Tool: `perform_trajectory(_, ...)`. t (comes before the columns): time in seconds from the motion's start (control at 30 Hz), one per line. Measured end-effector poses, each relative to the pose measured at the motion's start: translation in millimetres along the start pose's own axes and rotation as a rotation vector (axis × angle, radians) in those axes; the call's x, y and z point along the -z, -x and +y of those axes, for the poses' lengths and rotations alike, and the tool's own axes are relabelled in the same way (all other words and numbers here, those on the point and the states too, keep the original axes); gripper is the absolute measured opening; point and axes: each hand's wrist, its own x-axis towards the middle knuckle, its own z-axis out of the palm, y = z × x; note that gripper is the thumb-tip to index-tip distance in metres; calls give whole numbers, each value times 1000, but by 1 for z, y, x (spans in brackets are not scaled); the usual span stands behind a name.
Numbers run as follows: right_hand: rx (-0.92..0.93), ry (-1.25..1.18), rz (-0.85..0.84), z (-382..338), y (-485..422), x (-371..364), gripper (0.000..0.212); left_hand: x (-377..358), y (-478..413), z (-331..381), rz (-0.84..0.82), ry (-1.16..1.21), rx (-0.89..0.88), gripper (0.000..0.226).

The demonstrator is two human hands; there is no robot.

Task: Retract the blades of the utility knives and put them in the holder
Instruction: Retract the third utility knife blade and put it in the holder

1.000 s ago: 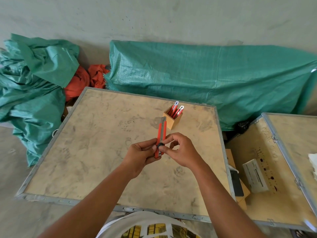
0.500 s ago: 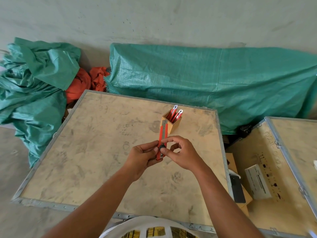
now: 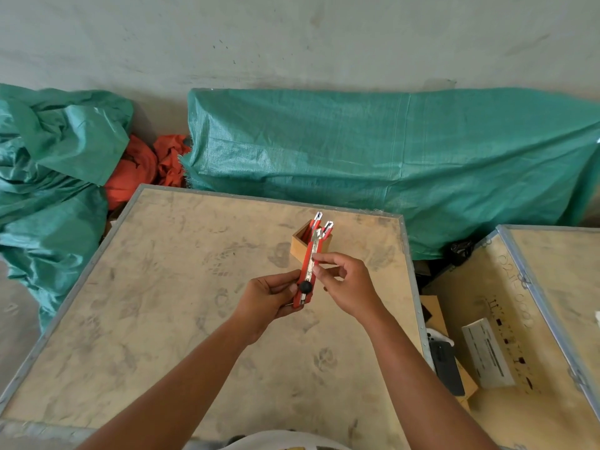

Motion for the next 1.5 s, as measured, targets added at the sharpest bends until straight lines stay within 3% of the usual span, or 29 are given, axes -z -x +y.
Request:
perform_trajectory(0.3,-58,-45,85,10,-86,20,28,-12,-92,25,43,-195,-18,30)
perform_trajectory(0.5,-53,-30,254,27,-136,18,28,-17,-150,33,212,-253,-79,25)
perform_trajectory(0.67,0,144,351,47,-156,0,25,-16,-174,26,377,-585,-110,35)
perform_trajectory(0.83,57,282,315,59,-159,-19,26,-10,-183,7,234,-779,-114,60)
perform_trajectory(0.97,102,349,283,68,-158,-28,27,-12,-184,2,220,-798,-147,69)
perform_trajectory(1.33,106,334,279,70,-144,-33,32,-14,-180,3,243,-805,-182,70)
perform_trajectory(1.5,112,298,300,61,-135,-28,35,-20,-167,14,239,-844,-235,55)
